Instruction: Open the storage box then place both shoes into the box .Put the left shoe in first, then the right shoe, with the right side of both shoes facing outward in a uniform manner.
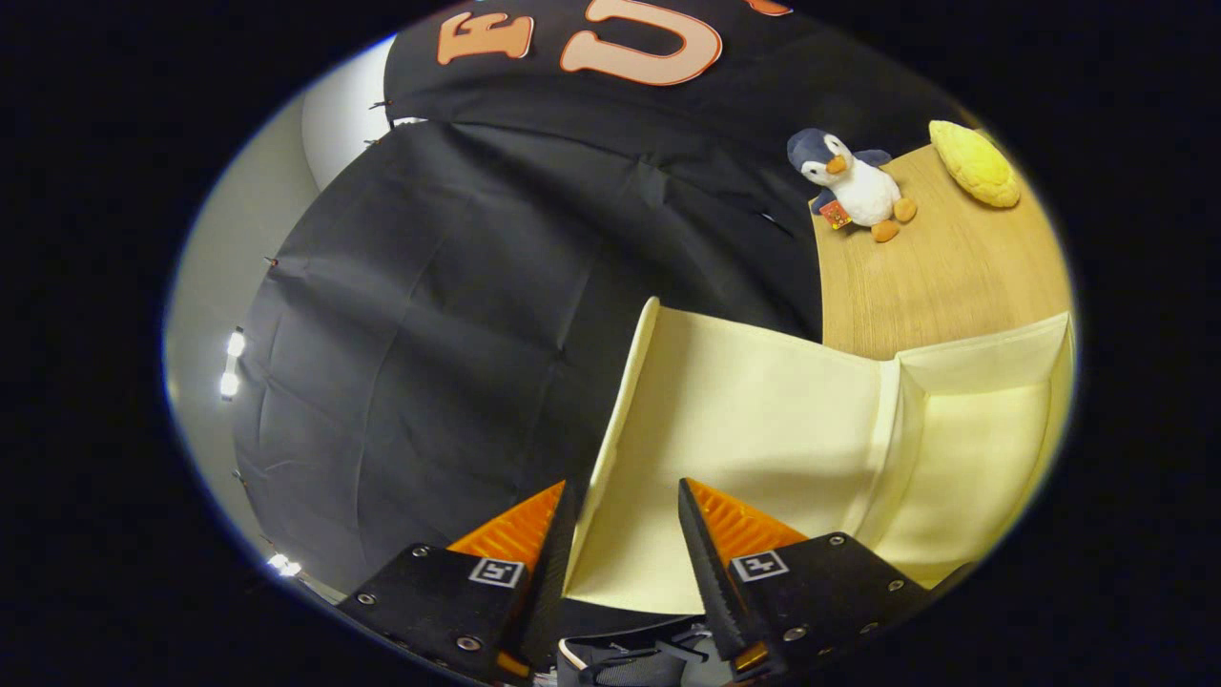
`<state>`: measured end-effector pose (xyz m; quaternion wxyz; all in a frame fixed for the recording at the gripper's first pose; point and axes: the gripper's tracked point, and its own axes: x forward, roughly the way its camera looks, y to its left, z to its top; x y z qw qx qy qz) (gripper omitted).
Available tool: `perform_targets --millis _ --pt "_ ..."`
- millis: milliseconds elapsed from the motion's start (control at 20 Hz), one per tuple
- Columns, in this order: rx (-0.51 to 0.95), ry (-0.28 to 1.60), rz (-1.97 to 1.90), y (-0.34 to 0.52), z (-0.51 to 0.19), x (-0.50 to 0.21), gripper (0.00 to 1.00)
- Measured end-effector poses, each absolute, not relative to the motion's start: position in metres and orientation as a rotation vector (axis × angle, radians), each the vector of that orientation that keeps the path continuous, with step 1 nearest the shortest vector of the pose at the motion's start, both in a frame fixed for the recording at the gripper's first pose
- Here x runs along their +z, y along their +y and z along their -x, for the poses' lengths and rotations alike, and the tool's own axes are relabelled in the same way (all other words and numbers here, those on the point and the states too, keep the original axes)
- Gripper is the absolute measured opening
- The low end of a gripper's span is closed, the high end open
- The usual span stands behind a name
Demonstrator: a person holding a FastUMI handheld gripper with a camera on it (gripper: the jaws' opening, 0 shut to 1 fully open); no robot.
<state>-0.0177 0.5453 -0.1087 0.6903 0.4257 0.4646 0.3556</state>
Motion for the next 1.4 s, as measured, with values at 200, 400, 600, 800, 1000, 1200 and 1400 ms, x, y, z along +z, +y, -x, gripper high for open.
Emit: perform_targets --millis 200,400,600,800,1000,1200,1400 --pt "0.736 0.995 -0.87 0.502 0.019 -0.124 0.8" --pt "0.637 0.93 -0.694 0.434 0.025 -0.153 0.88" --pt "0.479 0.901 -0.461 0.346 0.044 -0.206 0.9" --pt "0.303 0.938 -0.332 0.262 0.074 -0.247 0.91" --pt "0.151 1.023 -0.229 0.189 0.121 -0.298 0.9" --pt "0.072 1.104 -0.174 0.151 0.16 -0.342 0.85" --pt "0.061 1.135 -0.159 0.142 0.181 -0.369 0.78"
